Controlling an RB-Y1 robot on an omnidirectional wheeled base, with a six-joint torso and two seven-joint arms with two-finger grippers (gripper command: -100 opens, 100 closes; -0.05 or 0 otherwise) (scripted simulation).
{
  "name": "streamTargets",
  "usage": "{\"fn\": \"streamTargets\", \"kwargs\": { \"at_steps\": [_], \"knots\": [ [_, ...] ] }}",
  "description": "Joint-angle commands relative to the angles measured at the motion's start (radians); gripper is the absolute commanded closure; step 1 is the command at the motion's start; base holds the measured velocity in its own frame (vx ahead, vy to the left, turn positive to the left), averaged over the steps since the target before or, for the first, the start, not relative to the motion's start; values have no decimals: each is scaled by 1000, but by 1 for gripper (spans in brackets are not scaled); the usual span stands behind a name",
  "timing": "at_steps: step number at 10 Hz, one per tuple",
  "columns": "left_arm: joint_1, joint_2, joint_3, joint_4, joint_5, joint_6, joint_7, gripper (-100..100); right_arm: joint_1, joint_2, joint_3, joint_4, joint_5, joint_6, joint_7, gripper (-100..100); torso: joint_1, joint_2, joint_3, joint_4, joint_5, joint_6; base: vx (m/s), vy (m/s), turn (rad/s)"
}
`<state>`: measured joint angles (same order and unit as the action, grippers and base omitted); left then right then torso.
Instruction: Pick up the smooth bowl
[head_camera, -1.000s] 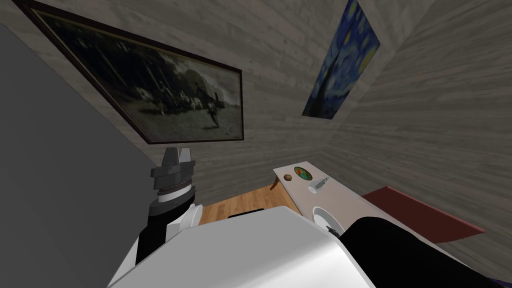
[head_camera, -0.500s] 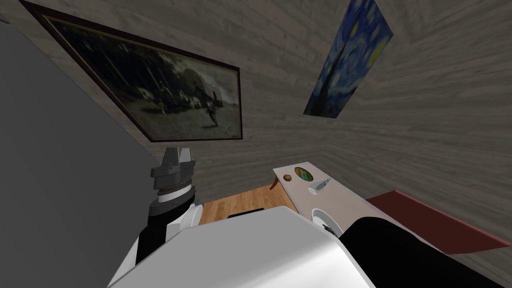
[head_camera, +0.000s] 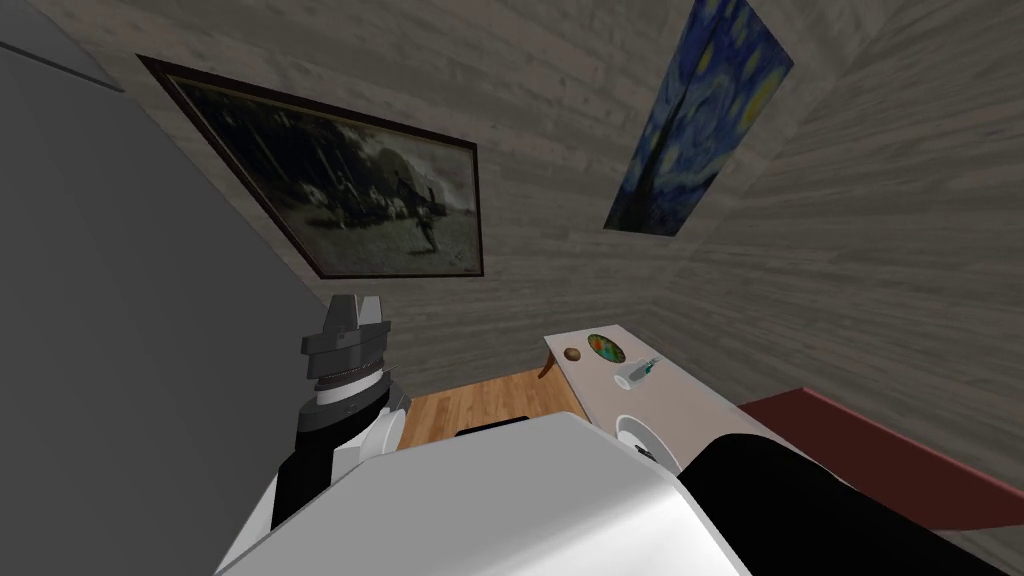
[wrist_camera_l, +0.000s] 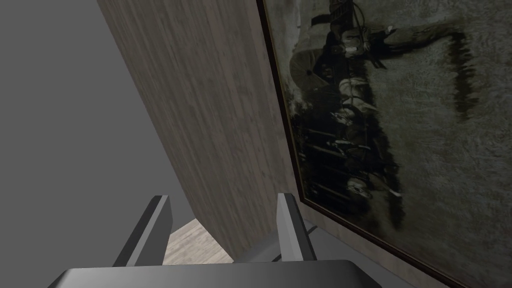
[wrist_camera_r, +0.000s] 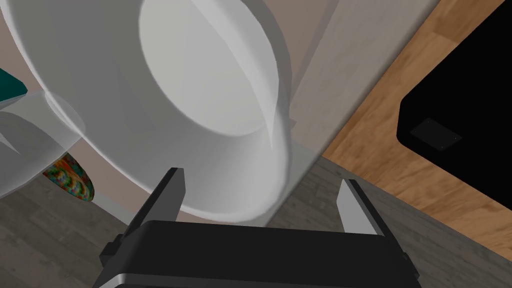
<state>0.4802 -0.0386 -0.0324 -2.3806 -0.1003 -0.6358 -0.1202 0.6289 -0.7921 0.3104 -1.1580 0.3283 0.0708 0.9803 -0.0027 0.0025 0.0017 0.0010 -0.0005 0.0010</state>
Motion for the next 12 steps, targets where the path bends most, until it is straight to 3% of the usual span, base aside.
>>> {"fn": "streamTargets", "kwargs": {
  "at_steps": [1, 2, 5, 8, 9, 11, 12],
  "knots": [
    [0, 0, 0, 0, 0, 0, 0, 0, 0, 14, 9, -42, -8, 50, 5, -100, 0, 0, 0, 0, 0, 0, -49, -68, 78],
    [0, 0, 0, 0, 0, 0, 0, 0, 0, 14, 9, -42, -8, 63, 5, -100, -1, 0, 0, 0, 0, 0, -51, -60, 63],
    [0, 0, 0, 0, 0, 0, 0, 0, 3, 35, 26, -119, -25, 149, 11, -100, -1, 0, 0, 0, 0, 0, -56, -58, 68],
    [0, 0, 0, 0, 0, 0, 0, 0, 4, 46, 34, -158, -33, 208, 14, -100, -1, 1, 0, 0, 0, 0, -60, -52, 55],
    [0, 0, 0, 0, 0, 0, 0, 0, 5, 57, 43, -196, -42, 247, 18, -100, 0, 0, 0, 0, 0, 0, -53, -55, 104],
    [0, 0, 0, 0, 0, 0, 0, 0, 6, 56, 40, -187, -39, 241, 17, -100, 0, -1, 0, 0, 0, 0, -29, -33, 18],
    [0, 0, 0, 0, 0, 0, 0, 0, 6, 56, 40, -188, -39, 245, 17, 100, 1, -2, -1, -1, 0, 0, 0, 0, 0]
  ]
}}
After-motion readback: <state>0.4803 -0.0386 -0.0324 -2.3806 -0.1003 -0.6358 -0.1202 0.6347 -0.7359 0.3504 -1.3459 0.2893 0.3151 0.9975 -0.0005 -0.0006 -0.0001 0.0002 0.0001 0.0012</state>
